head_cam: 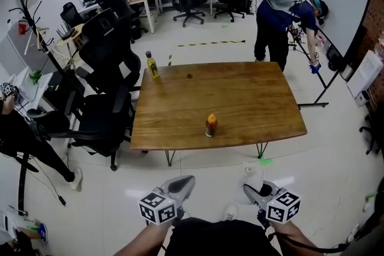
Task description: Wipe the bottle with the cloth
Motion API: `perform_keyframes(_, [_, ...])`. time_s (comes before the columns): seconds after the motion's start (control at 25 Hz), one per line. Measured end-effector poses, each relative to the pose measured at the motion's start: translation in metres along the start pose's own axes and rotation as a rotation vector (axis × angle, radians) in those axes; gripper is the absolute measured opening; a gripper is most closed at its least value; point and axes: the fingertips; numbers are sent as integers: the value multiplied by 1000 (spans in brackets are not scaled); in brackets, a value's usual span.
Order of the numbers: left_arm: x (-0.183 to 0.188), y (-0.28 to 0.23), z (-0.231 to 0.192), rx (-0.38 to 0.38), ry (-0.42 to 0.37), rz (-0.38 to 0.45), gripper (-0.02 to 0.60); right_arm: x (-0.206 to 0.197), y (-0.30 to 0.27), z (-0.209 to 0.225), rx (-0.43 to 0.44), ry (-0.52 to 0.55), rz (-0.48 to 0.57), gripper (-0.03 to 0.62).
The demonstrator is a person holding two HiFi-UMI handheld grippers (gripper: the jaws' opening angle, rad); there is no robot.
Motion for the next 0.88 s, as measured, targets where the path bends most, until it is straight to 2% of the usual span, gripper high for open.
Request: perform_keyframes(0.88, [15, -9, -14, 21, -12, 9, 17, 6, -10, 9, -19, -4, 7, 74])
Point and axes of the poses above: the fingertips, and each gripper's own axes: y backward along the fingers, z to its right, x out of its top, and after that the axes turned 7 degrees about -y, right-handed
